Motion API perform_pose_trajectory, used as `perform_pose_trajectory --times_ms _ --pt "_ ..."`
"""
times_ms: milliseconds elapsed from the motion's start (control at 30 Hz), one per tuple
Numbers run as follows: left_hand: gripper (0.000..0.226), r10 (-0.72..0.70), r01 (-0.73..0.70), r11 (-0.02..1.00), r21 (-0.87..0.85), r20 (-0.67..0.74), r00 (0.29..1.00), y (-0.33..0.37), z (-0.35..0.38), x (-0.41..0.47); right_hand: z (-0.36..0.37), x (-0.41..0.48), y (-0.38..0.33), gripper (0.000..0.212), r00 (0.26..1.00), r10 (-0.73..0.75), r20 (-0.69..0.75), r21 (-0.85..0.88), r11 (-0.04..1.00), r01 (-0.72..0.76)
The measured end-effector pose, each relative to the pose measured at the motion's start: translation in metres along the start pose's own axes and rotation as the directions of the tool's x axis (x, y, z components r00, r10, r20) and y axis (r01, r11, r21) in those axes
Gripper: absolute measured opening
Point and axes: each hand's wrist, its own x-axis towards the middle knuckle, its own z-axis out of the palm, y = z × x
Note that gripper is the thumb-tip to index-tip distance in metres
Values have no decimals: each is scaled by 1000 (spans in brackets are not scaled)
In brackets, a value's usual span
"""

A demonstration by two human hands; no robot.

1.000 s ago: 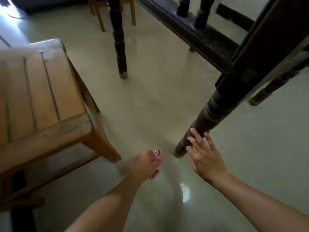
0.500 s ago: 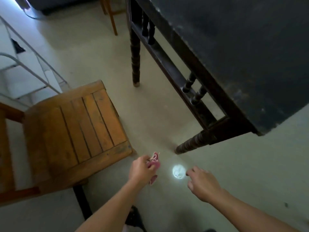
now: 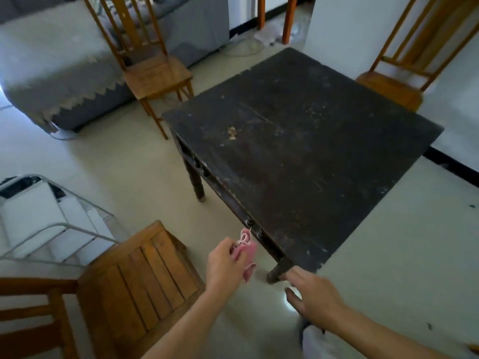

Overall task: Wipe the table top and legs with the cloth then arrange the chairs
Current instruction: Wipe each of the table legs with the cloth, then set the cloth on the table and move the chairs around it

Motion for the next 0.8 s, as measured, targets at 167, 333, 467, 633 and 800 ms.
perform_pose_trajectory --times_ms 167,333,467,633,800 --pt "13 -22 28 998 58 -99 995 83 45 42 -71 38 62 33 982 6 -188 54 999 4" --pt "8 -165 165 986 -5 -91 982 121 108 86 -120 87 129 50 991 85 -104 -95 991 -95" --pt "8 -218 223 972 74 -68 974 123 139 106 -126 106 175 49 995 100 -5 -244 965 -98" --pt "22 -158 206 906 369 -157 975 120 141 106 -121 108 187 50 995 97 25 -331 940 -84" --pt "41 -171 250 892 378 -229 958 125 109 90 -146 118 165 49 997 50 57 -315 949 -30"
